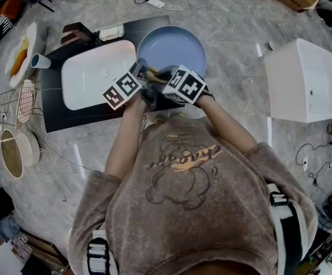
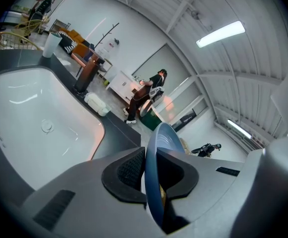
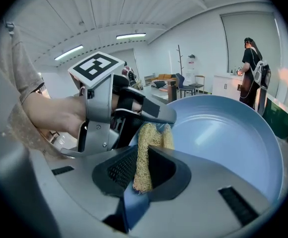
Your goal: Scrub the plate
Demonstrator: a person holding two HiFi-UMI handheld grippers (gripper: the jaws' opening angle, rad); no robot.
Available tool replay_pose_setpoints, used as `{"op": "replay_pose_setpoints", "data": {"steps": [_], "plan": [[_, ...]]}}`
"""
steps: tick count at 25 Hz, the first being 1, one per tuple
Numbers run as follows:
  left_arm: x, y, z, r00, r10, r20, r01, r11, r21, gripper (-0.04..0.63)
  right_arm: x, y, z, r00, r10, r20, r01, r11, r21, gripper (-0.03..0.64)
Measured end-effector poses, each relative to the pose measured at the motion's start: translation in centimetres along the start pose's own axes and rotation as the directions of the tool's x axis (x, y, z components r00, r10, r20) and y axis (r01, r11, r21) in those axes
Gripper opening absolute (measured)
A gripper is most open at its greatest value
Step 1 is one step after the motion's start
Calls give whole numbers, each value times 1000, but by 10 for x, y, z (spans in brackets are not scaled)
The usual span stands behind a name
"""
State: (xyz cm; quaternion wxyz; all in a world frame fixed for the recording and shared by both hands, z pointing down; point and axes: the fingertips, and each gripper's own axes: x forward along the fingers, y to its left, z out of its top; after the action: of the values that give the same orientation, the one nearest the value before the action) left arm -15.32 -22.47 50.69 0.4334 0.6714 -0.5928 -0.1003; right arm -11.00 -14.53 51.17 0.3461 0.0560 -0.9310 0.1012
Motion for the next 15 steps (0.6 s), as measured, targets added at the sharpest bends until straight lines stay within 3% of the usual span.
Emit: {"op": "replay_pose_setpoints", "data": {"steps": [3, 8, 15], "plan": [[3, 9, -1, 1000, 19, -1, -19, 1000, -23, 48, -7, -8, 7, 999, 10, 54, -13, 999, 48, 57], [2, 29, -3, 998, 62, -5, -63, 997, -45, 48, -24, -29, 10, 993, -41, 108, 31, 996, 85, 57], [5, 51, -10, 995, 98, -28, -99, 994, -47, 48, -50, -44, 14, 963, -121, 242, 87, 986, 145, 57]]}}
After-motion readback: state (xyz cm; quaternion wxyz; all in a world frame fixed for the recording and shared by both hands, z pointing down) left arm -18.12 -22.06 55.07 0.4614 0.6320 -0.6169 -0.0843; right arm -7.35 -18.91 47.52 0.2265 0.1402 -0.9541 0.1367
